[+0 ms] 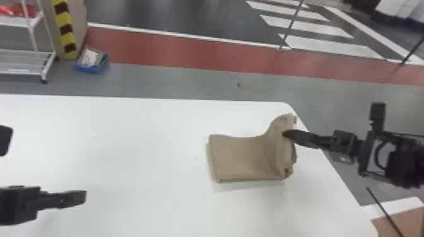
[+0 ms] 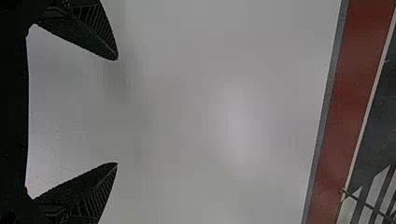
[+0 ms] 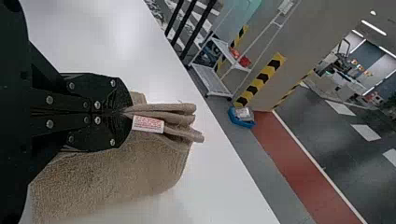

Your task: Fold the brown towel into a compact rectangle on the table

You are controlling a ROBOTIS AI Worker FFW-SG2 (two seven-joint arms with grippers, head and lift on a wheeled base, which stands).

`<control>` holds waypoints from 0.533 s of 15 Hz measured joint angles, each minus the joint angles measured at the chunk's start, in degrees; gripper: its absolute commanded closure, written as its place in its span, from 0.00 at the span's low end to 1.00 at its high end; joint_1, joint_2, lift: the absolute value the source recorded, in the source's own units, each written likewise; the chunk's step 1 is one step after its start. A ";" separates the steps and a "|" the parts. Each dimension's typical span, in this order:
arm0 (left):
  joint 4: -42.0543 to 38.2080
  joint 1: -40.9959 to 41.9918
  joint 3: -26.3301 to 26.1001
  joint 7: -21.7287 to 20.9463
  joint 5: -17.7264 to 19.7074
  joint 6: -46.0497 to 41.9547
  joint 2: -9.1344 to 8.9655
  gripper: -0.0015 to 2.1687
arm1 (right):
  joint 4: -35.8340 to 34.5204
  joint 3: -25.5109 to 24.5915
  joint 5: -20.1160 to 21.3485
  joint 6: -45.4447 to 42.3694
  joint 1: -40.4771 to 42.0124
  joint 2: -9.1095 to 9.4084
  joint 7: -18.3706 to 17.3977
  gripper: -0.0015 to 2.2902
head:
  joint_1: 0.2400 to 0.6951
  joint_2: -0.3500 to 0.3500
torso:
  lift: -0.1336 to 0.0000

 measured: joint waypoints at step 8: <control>-0.91 1.19 1.30 -0.31 0.27 0.00 0.00 0.04 | 1.46 6.83 3.71 0.00 -2.37 5.48 -2.06 0.65 | 1.00 0.26 | 0.07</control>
